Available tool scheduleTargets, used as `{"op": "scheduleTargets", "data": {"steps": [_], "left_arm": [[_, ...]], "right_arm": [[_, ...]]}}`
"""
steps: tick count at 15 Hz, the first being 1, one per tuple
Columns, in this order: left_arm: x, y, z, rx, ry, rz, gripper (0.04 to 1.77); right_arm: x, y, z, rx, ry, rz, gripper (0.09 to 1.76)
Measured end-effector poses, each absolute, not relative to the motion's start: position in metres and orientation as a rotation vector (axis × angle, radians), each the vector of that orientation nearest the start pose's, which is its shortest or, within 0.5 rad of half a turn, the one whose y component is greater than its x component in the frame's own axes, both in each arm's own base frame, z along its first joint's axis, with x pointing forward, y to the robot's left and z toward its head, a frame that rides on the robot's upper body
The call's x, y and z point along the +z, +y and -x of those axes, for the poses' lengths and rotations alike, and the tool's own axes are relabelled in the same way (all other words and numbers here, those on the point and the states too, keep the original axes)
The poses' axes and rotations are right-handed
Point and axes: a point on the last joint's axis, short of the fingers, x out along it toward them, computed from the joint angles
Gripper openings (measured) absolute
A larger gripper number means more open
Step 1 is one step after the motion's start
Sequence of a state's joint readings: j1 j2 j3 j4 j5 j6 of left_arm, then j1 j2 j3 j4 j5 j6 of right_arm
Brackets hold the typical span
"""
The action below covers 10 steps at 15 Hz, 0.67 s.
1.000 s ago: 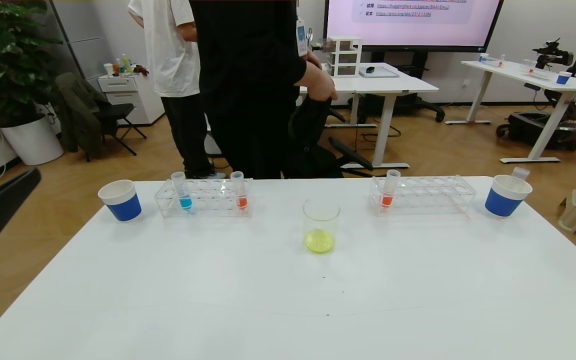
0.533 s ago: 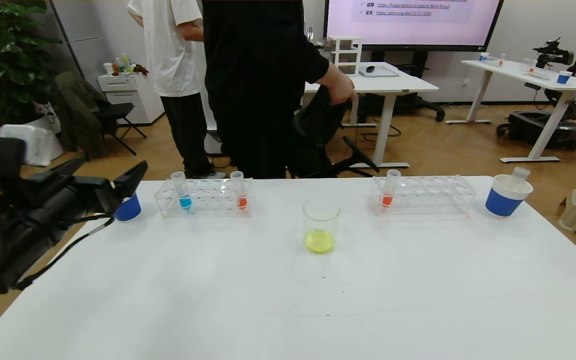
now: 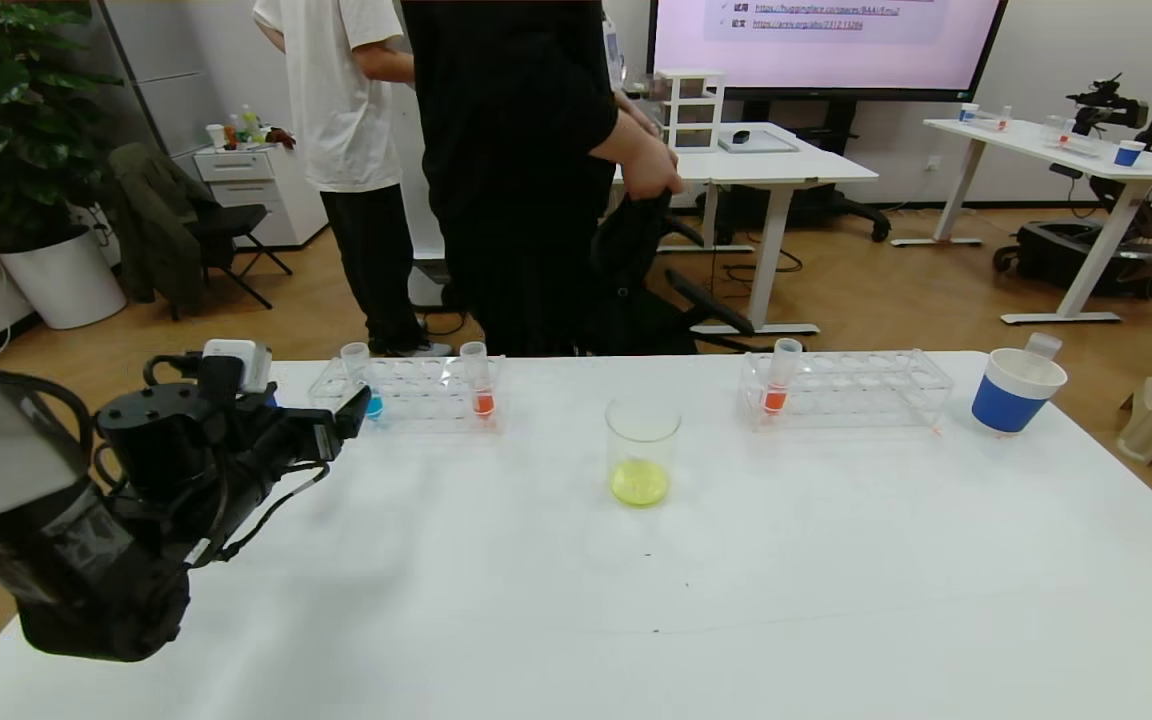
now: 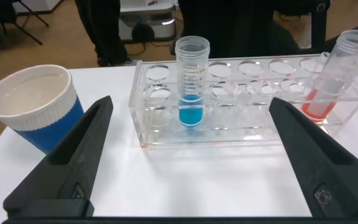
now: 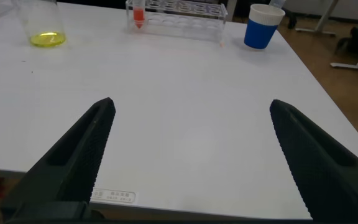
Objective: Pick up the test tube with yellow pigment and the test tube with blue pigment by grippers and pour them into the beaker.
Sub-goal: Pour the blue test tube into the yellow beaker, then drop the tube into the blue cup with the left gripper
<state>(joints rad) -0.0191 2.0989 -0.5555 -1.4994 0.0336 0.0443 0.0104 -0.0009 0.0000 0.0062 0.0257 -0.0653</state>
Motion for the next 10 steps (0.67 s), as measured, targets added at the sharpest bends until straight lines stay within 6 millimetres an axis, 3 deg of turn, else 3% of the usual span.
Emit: {"op": "scheduleTargets", "data": {"steps": [4,10], "left_arm": [[0.067,-0.006,-0.359,0.026,0.039,-0.032,1.75],[0.066,-0.006,-0.398,0.079,-0.041,-0.005,1.75]], "right_arm": [[0.075,0.000,0.023,0.036,0.004,0.065,1.74],[0.075,0.000,0.023,0.036,0.004,0.065,1.74]]}}
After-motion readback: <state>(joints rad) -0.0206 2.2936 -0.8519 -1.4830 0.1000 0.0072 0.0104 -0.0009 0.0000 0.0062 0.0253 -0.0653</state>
